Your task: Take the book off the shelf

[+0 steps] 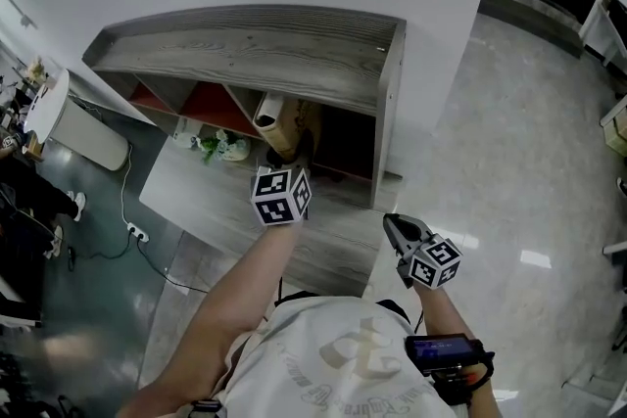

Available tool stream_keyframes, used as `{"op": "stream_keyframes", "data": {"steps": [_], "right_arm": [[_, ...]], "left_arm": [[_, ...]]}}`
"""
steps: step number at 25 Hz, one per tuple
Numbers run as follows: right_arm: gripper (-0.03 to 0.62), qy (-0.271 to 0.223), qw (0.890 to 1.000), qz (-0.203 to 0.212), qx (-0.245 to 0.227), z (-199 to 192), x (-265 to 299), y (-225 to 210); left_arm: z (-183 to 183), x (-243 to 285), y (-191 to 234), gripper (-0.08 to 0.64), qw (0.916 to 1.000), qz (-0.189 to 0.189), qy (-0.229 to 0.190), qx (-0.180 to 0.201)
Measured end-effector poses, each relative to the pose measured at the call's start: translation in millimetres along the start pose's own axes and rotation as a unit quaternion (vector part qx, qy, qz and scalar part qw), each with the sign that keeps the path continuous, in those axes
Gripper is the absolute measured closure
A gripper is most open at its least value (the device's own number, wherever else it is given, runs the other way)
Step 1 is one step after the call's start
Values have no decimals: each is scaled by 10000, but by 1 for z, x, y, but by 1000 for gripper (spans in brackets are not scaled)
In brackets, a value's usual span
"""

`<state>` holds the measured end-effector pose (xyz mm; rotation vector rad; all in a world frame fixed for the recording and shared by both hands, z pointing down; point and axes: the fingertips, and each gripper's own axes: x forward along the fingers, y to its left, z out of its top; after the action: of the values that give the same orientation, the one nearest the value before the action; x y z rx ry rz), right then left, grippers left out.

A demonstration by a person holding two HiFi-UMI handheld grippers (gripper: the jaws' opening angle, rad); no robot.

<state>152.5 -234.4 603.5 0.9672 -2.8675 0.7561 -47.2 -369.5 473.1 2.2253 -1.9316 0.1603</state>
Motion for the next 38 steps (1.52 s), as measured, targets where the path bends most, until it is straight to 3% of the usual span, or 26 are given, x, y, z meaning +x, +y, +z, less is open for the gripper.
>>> {"op": "stream_keyframes", "data": {"steps": [10, 26, 38], "right_arm": [[588, 135, 9997, 216, 5, -8, 5, 6], [588, 272, 9978, 578, -156, -12, 15, 21], [588, 241, 9984, 488, -145, -14, 17, 37]], "left_arm": [[-6, -21, 1, 348, 9995, -186, -113, -218], [4, -55, 14, 348, 9983, -146, -406, -382], [14, -69, 12, 347, 9969, -463, -472, -434]]}}
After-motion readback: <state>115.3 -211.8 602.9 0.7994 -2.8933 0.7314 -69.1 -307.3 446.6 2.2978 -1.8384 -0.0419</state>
